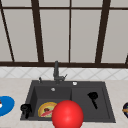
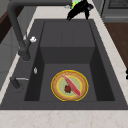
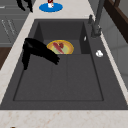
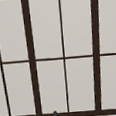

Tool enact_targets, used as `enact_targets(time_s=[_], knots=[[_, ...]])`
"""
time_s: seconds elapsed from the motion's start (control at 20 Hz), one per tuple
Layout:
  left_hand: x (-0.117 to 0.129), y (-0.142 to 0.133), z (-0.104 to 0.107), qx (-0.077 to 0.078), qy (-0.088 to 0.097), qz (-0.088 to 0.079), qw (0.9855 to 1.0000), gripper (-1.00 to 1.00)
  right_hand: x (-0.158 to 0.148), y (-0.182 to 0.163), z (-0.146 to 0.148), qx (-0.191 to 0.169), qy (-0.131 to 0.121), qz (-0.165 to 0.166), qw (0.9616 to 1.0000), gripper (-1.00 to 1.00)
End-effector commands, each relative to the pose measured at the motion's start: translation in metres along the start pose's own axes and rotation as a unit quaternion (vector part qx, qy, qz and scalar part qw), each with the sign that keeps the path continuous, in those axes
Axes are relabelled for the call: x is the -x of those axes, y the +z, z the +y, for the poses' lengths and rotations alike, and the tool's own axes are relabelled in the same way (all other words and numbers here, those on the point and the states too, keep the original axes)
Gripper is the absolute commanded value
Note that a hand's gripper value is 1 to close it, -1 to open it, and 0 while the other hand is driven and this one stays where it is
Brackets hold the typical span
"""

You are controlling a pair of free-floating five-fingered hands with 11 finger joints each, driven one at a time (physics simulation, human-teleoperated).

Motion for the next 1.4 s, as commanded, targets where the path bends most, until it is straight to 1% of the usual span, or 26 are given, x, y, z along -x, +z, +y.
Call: enact_targets(time_s=[0.0, 0.05, 0.1, 0.2, 0.3, 0.55, 0.65, 0.95, 1.2, 1.35], knots=[[0.0, 0.0, 0.0, 0.0, 0.0, 0.0, 1.0, 0.0, -0.026, -0.002, -0.002, 0.011, 0.016, -0.013, 0.9997, -1.0], [0.0, 0.0, 0.0, 0.0, 0.0, 0.0, 1.0, 0.0, -0.028, 0.0, -0.002, 0.011, 0.016, -0.015, 0.9997, -1.0], [0.0, 0.0, 0.0, 0.0, 0.0, 0.0, 1.0, 0.0, -0.037, -0.004, -0.003, 0.004, 0.019, -0.006, 0.9998, -1.0], [0.0, 0.0, 0.0, 0.0, 0.0, 0.0, 1.0, 0.0, -0.044, 0.002, -0.001, 0.011, 0.023, -0.016, 0.9995, -1.0], [0.0, 0.0, 0.0, 0.0, 0.0, 0.0, 1.0, 0.0, -0.054, 0.003, -0.004, 0.009, 0.023, -0.02, 0.9995, -1.0], [0.0, 0.0, 0.0, 0.0, 0.0, 0.0, 1.0, 0.0, -0.084, 0.002, -0.01, 0.007, 0.015, -0.025, 0.9995, -1.0], [0.0, 0.0, 0.0, 0.0, 0.0, 0.0, 1.0, 0.0, -0.1, 0.0, -0.013, 0.005, 0.014, -0.017, 0.9997, -1.0], [0.0, 0.0, 0.0, 0.0, 0.0, 0.0, 1.0, 0.0, -0.145, -0.005, -0.023, 0.003, 0.012, -0.009, 0.9999, -1.0], [0.0, 0.0, 0.0, 0.0, 0.0, 0.0, 1.0, 0.0, -0.183, -0.013, -0.032, 0.001, 0.017, -0.006, 0.9998, -1.0], [0.0, 0.0, 0.0, 0.0, 0.0, 0.0, 1.0, 0.0, -0.208, -0.02, -0.032, 0.002, 0.014, -0.007, 0.9999, -1.0]])
